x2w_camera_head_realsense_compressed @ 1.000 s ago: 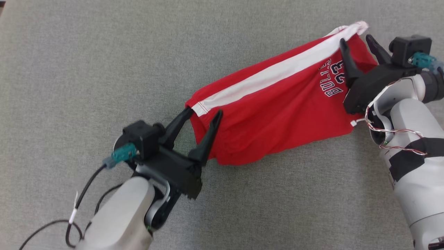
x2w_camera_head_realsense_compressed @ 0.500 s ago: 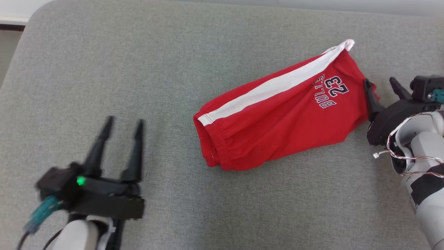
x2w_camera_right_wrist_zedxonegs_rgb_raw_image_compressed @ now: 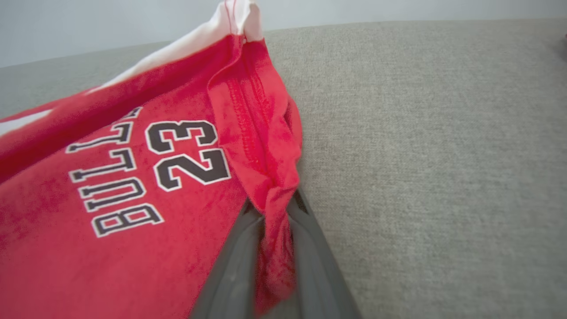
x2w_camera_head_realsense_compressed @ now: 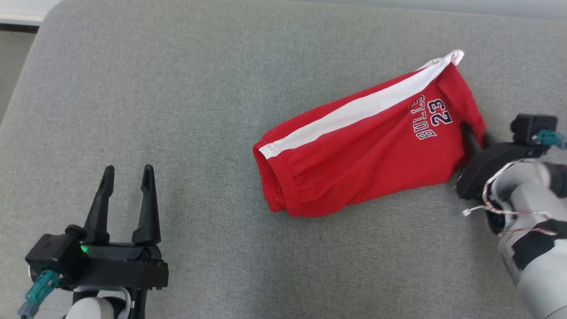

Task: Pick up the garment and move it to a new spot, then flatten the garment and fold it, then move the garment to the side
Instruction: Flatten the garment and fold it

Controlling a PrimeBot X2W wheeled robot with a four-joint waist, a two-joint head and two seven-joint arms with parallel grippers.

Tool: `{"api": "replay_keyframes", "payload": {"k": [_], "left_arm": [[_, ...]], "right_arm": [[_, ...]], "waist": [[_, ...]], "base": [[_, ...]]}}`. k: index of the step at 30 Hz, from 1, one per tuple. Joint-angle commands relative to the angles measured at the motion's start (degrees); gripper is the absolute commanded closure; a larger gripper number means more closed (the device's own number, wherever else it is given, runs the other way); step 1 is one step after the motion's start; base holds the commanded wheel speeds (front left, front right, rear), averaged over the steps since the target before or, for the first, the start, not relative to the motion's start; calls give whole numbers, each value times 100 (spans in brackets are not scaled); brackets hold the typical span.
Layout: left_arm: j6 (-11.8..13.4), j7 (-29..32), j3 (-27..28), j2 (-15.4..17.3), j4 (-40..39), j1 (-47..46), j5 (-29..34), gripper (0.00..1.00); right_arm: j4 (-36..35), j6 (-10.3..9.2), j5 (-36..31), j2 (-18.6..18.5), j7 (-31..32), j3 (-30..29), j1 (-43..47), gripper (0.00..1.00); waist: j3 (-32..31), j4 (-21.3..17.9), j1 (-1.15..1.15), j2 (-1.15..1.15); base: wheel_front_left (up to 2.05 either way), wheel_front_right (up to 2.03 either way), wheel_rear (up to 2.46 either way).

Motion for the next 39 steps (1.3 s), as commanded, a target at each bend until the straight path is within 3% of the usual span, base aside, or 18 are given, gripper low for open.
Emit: {"api": "replay_keyframes", "payload": {"k": [1,8,22,31,39], "left_arm": [[9,1,13,-18,31,107,58,0],[6,1,11,65,115,269,128,0],[5,1,82,160,194,704,262,0],[5,1,85,87,252,814,302,0],[5,1,114,88,297,873,301,0]], "right_arm": [[39,-16,117,70,-11,77,251,100],[-165,-16,458,2,-292,206,547,100],[-661,-16,1270,-787,-519,14,1868,100],[-1017,-16,1106,-565,-618,77,1871,100],[-1771,-16,854,-226,-685,409,1821,100]], "waist": [[-101,-58,1,0],[-467,-300,1,0],[-1145,-707,1,0],[-1286,-764,1,0],[-1463,-795,1,0]], "base": [[0,0,0],[0,0,0],[0,0,0],[0,0,0],[0,0,0]]}}
